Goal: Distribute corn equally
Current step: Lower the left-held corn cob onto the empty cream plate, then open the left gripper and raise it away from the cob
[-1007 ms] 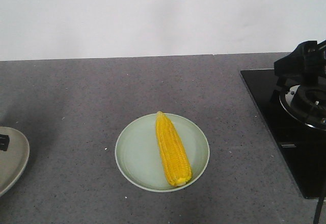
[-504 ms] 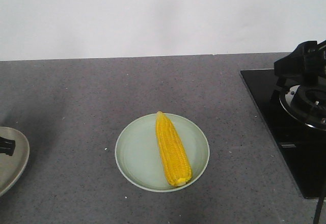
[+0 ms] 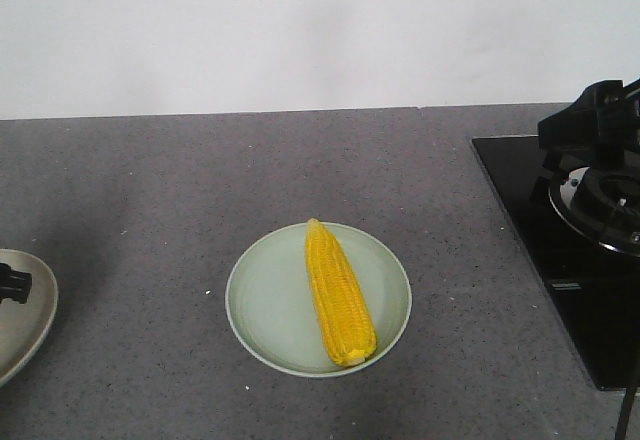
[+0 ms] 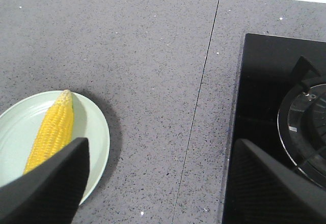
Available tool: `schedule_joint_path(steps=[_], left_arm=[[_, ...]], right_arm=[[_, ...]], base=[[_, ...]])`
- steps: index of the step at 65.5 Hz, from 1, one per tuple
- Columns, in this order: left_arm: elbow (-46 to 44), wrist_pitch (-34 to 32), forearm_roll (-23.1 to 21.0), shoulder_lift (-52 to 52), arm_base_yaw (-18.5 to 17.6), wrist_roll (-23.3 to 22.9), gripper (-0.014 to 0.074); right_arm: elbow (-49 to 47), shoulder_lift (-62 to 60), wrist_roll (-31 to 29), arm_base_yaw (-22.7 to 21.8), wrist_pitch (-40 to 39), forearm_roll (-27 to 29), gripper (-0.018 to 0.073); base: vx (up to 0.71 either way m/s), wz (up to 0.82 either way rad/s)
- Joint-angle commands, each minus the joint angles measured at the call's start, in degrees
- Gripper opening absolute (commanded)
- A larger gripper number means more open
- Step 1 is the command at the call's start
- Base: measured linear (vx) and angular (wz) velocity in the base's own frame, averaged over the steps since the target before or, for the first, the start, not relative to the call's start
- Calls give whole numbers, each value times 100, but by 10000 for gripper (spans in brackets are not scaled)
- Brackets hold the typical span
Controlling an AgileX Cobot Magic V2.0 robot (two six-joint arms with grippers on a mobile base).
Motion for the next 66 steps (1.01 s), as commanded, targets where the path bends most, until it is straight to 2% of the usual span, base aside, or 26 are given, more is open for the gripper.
schedule_joint_path(steps=[1,40,47,66], left_arm=[[-122,-314,132,-312,6,-24,593],[-122,-2261,132,-3169,6,-450,593],[-122,-2420,137,-3526,6,-450,593],[-122,-2476,155,-4202,6,-450,593]], right_arm=[[-148,-91,-58,-38,-311,112,559],[-146,-130,-58,-38,-394,87,559],[-33,-219,-58,-38,-480,67,559],[847,-981,-58,-38,-1320,-142,559]], base=[[0,0],[0,0],[0,0],[0,0]])
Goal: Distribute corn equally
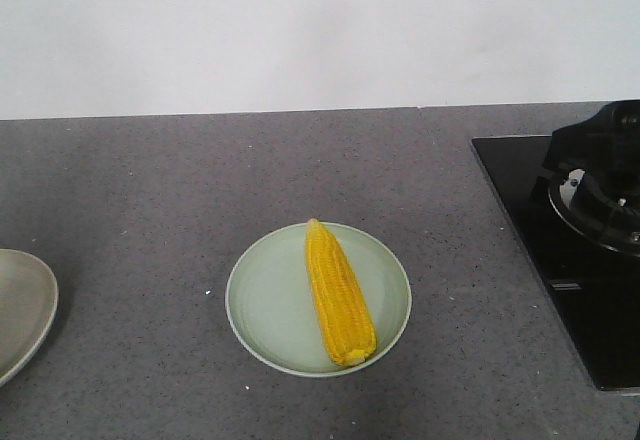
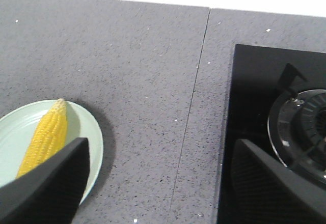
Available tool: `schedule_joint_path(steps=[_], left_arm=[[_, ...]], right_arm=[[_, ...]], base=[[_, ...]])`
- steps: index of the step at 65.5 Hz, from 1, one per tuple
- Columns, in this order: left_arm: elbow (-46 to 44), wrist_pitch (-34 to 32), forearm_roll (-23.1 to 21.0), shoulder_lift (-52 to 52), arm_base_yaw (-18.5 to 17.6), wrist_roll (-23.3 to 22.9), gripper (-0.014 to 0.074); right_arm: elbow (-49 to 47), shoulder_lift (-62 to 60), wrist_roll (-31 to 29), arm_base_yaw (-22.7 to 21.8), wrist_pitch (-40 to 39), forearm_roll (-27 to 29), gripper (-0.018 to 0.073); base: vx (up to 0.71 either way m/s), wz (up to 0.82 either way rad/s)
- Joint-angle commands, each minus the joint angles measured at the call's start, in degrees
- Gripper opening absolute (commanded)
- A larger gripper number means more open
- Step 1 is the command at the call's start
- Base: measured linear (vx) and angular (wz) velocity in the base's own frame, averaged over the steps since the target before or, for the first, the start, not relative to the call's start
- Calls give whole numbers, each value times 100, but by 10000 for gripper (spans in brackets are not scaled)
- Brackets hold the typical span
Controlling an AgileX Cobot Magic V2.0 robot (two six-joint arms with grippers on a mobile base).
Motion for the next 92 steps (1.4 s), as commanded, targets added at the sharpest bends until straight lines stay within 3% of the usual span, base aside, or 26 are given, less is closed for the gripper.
schedule_joint_path(steps=[1,17,42,53,70,92], left_arm=[[-122,-428,133,-218,6,-58,593],[243,-556,158,-650,6,113,593],[1414,-1800,163,-1106,6,113,563],[1414,-1888,263,-1125,6,113,429],[1414,-1888,288,-1125,6,113,-6],[1414,-1888,266,-1125,6,118,-8]], right_arm=[[116,-375,-58,-38,-629,-99,559],[872,-1039,-58,-38,-1070,-259,559],[1615,-1634,-180,-38,-1647,-330,520],[1615,-1634,-208,-38,-1661,-330,361],[1615,-1634,-200,-38,-1691,-324,-17],[1615,-1634,-201,-38,-1677,-279,-11]], base=[[0,0],[0,0],[0,0],[0,0],[0,0],[0,0]])
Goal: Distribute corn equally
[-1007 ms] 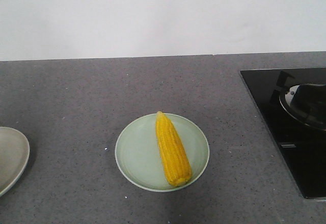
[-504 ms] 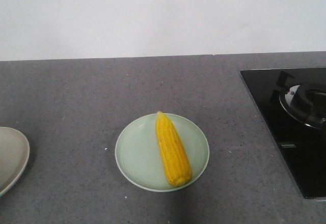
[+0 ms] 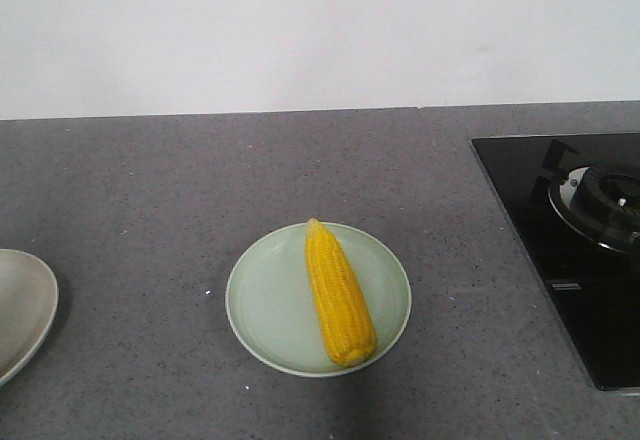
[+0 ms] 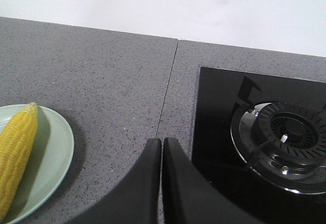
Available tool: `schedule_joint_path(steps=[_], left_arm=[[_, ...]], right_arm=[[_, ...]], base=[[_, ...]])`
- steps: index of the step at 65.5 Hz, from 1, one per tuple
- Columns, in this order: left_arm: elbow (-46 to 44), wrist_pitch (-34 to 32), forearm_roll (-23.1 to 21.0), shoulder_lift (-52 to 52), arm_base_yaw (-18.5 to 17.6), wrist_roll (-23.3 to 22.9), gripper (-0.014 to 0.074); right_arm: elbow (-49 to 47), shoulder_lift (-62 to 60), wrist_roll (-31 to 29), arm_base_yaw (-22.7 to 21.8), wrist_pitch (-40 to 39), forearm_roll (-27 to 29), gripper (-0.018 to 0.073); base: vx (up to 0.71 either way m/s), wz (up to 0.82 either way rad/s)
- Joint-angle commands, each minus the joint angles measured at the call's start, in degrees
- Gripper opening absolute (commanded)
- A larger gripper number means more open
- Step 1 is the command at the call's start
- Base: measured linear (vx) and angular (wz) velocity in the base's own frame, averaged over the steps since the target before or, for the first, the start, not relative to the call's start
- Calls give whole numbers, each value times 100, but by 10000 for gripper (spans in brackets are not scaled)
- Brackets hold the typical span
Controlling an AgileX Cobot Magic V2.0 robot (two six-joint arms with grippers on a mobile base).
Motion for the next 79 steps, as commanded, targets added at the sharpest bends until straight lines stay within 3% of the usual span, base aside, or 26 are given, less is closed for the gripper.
schedule_joint_path(steps=[1,55,61,69,79], left_arm=[[-128,-436,73,17,6,5,-8],[-128,-512,66,-71,6,5,-8],[-63,-567,-96,-238,6,26,-6],[329,-1101,-474,-580,152,509,-6],[1085,-1973,-1338,-1035,555,1500,-6]], right_arm=[[-149,-24,-47,-38,-419,47,-11],[-149,-24,-47,-38,-379,47,-11],[-149,-24,-47,-38,-379,47,-11],[-149,-24,-47,-38,-379,42,-11],[-149,-24,-47,-38,-379,42,-11]], base=[[0,0],[0,0],[0,0],[0,0],[0,0]])
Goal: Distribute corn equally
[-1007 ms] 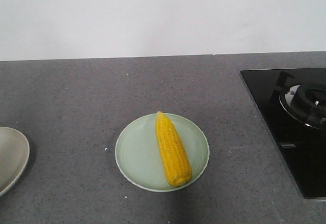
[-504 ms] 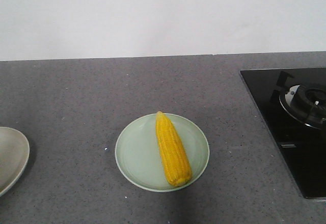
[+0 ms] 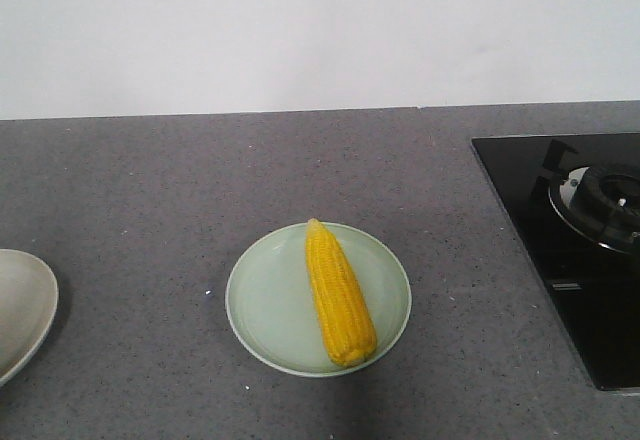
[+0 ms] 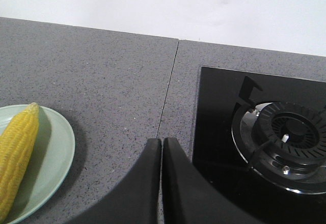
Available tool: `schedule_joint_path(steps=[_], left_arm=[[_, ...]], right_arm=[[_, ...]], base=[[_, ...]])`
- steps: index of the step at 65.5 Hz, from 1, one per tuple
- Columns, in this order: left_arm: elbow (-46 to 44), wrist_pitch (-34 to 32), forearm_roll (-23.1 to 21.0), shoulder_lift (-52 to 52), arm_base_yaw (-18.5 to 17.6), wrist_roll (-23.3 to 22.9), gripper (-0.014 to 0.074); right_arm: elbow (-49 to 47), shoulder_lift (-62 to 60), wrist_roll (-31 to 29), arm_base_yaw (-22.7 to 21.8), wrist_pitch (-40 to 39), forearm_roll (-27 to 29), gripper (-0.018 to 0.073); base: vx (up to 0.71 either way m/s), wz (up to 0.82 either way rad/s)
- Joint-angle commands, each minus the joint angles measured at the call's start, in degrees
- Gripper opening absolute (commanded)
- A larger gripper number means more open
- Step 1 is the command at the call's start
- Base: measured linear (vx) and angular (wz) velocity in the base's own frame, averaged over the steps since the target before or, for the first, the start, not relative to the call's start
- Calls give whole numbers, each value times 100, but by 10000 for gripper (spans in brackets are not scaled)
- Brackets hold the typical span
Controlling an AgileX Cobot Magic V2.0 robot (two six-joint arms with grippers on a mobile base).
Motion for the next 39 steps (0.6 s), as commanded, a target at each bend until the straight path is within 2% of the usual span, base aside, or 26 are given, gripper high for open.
schedule_joint_path(steps=[1,7,13,22,39], left_arm=[[407,-1075,-678,-259,274,716,-6],[909,-1550,-1144,-538,482,1161,-6],[1481,-1973,-1382,-815,658,1427,-6],[2194,-2292,-1392,-1159,820,1439,-6],[3107,-2394,-1392,-1775,820,1434,-6]], right_arm=[[-149,-24,-47,-38,-379,25,-11],[-149,-24,-47,-38,-379,25,-11],[-149,-24,-47,-38,-379,25,-11],[-149,-24,-47,-38,-379,25,-11],[-149,-24,-47,-38,-379,25,-11]], base=[[0,0],[0,0],[0,0],[0,0],[0,0]])
